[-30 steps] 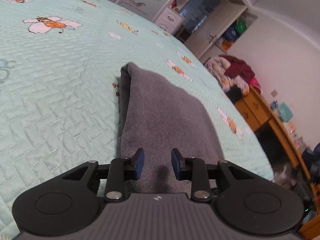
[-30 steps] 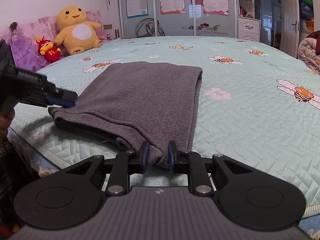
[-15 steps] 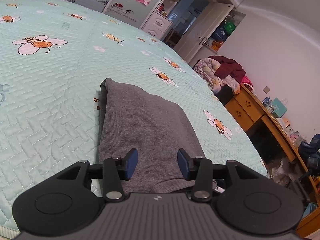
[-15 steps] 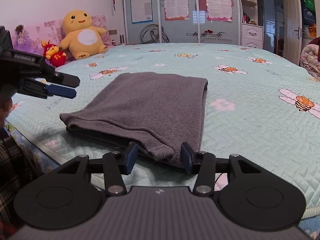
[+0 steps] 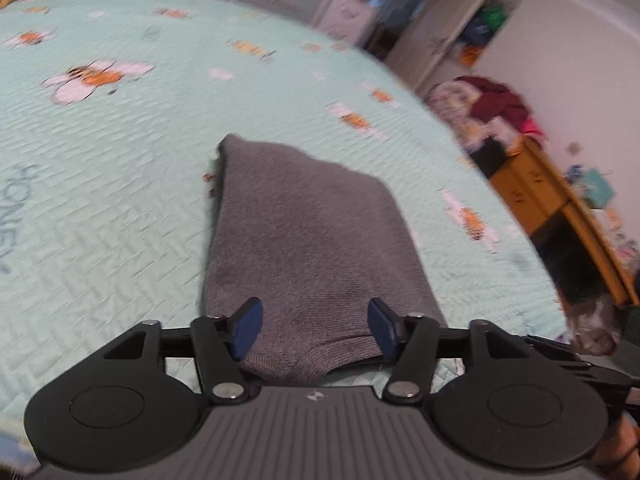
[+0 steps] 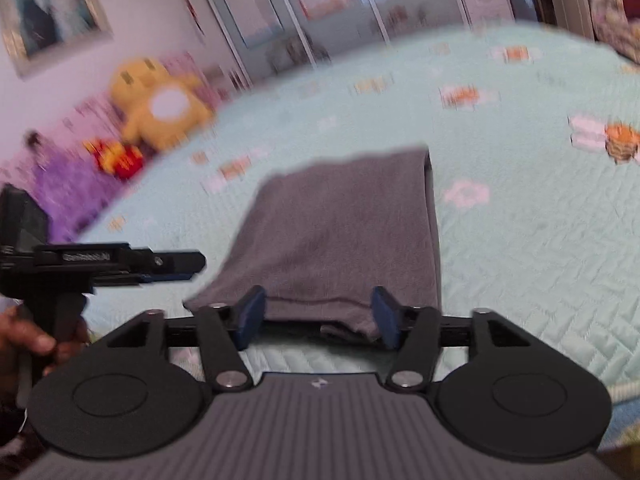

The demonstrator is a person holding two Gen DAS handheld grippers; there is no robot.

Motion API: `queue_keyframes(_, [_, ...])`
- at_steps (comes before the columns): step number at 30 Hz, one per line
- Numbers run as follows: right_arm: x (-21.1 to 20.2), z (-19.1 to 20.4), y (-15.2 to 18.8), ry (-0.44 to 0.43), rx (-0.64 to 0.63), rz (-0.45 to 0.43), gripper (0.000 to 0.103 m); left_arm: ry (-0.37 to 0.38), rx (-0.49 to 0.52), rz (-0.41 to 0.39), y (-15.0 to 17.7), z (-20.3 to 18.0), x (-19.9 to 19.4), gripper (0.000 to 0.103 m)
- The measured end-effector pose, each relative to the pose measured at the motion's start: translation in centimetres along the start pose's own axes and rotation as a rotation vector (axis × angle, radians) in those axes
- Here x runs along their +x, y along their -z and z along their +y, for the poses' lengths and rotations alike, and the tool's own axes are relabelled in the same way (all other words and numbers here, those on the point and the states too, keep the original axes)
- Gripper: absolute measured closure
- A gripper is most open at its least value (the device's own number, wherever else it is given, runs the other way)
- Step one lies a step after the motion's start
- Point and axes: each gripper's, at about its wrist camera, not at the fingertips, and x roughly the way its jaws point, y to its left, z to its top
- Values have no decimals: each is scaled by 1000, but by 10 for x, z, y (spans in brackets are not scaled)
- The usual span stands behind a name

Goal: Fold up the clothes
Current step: 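Open both grippers and withdraw them from the folded bundle, then hold both open grippers at the end of the grey bundle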

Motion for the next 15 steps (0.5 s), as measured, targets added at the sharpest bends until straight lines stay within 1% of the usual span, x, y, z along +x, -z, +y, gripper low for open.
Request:
queue_keyframes(2, [7,14,-17,48,6,76,35,-54,-24,43,-11,-7,-1,35])
queue_keyframes(4, [10,27,-36,83,14,118,29,-101,-20,79,-23,-15,-2,30])
queue_keyframes(5, [10,33,-43,98,12,132,27,-130,-12,95,-29,-20,-3,29])
queue_keyframes(7, [13,43,-60,131,-11,160,21,-202,9,132,-40,-30,-3,25])
queue_keyframes(10, [23,54,-78,195,-47,211,21,-287,15,219,-52,-38,3,22])
queue_keyframes(12, [30,57,-83,226,-56,243,21,-324,12,272,-55,-39,8,21])
queue_keyframes(15, [36,58,-89,247,-55,268,21,-369,21,324,-55,-42,15,18])
